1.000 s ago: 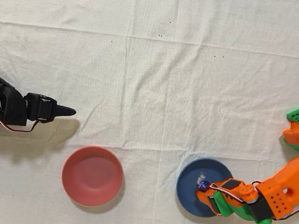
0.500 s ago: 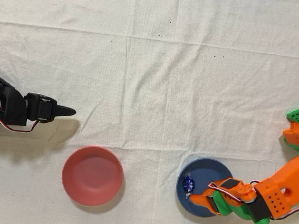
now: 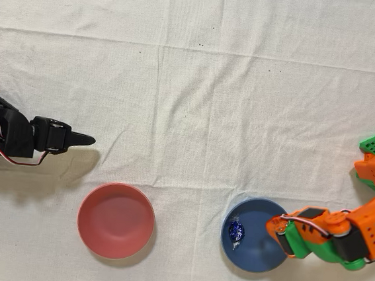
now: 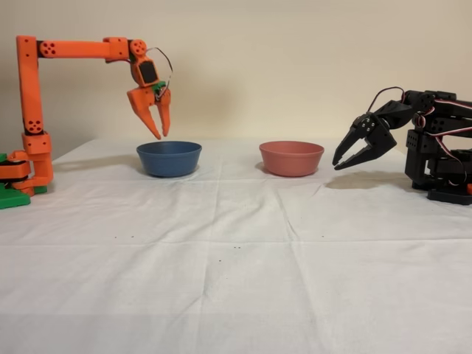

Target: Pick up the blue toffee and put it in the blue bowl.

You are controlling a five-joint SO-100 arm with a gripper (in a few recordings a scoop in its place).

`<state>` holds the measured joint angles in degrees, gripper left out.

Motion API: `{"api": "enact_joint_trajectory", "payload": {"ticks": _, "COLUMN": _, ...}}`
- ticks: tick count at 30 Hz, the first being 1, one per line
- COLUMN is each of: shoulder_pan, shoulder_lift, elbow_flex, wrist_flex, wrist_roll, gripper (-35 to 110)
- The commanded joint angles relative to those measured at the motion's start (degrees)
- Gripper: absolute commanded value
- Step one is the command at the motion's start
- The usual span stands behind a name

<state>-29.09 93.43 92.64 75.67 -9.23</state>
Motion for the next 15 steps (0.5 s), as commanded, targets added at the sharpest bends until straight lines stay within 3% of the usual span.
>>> {"api": "enact_joint_trajectory", "payload": {"ticks": 1, "shoulder_pan": 4.7, "shoulder_lift": 13.0, "elbow_flex": 3.8, "wrist_flex": 1.1, "wrist_roll": -1.3, "gripper": 0}}
{"api": "enact_joint_trajectory", "payload": {"ticks": 9, "shoulder_pan": 17.6, "shoulder_lift": 28.8, "elbow_flex": 16.5, "wrist_flex": -1.9, "wrist_roll": -6.3, "gripper": 0}}
{"api": "enact_joint_trajectory", "payload": {"ticks": 15, "shoulder_pan": 26.1, "shoulder_lift": 43.3, "elbow_flex": 34.7, "wrist_flex": -14.4, "wrist_roll": -10.5, "gripper": 0}}
